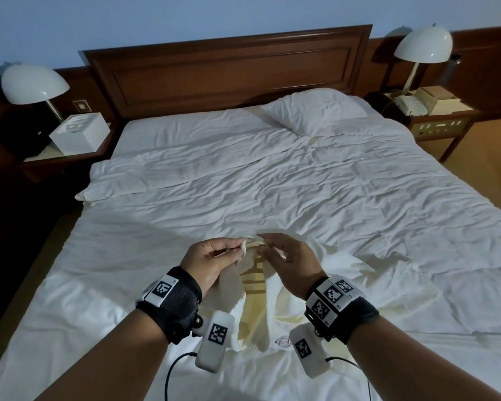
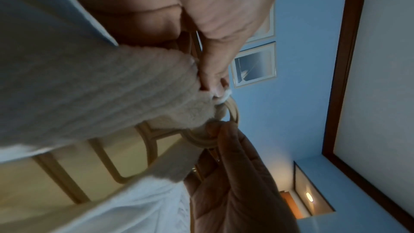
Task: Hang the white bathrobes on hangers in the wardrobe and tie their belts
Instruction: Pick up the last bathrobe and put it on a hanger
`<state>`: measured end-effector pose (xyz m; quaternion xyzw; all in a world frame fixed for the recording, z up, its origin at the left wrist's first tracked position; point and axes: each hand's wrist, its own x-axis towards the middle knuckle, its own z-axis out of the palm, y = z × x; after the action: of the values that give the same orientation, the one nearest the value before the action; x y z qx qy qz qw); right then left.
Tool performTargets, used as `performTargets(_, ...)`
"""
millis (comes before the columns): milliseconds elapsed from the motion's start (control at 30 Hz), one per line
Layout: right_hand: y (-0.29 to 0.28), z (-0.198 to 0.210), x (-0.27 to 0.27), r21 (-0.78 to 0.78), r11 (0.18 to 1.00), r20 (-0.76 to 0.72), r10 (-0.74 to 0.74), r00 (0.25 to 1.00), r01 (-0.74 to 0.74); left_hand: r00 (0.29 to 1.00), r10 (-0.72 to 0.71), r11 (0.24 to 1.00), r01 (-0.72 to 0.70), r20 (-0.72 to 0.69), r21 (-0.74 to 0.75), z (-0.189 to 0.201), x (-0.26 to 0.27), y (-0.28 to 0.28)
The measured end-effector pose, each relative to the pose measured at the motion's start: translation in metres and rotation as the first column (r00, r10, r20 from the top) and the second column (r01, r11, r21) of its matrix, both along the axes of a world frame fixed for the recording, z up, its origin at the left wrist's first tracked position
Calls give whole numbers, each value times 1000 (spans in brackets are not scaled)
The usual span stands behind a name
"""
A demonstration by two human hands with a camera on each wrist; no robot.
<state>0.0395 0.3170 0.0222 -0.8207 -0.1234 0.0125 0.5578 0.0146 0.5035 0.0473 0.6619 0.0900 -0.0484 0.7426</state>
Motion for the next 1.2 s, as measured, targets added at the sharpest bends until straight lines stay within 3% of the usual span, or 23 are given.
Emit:
performTargets(200, 1, -4, 0, 24, 999, 20, 22, 1000, -23, 996, -67, 982, 76, -52, 175, -1, 1, 4)
performTargets(333, -1, 1, 1, -51, 996, 42, 71, 997, -69, 991, -131, 941, 132, -26, 313, -4, 1, 7)
performTargets(433, -5, 4, 5, -121, 984, 36, 133, 990, -128, 975, -219, 824, 157, 50, 544, -4, 1, 11)
performTargets(533, -11, 5, 7, -77, 984, -49, 155, 987, -158, 954, -292, 670, 158, 62, 725, -4, -1, 7)
performTargets(733, -25, 14, 7, -31, 978, -217, 195, 956, -206, 919, -383, 597, 169, 93, 785, -15, -5, 3)
performTargets(833, -21, 18, 5, 11, 984, -252, 176, 952, -179, 924, -362, 589, 124, 124, 799, -19, -5, 1)
performTargets(900, -17, 19, 4, -19, 988, -186, 149, 971, -155, 932, -323, 595, 68, 162, 801, -16, -2, 0)
performTargets(1000, -18, 18, 3, -123, 981, 33, 153, 988, -148, 929, -298, 586, -3, 219, 811, -9, 2, 5)
performTargets(1067, -21, 11, 4, -181, 972, 175, 184, 967, -152, 928, -290, 571, -29, 234, 821, -5, 3, 9)
performTargets(1200, -17, 4, 1, -277, 946, 295, 253, 922, -171, 927, -213, 613, -118, 308, 781, 0, 3, 9)
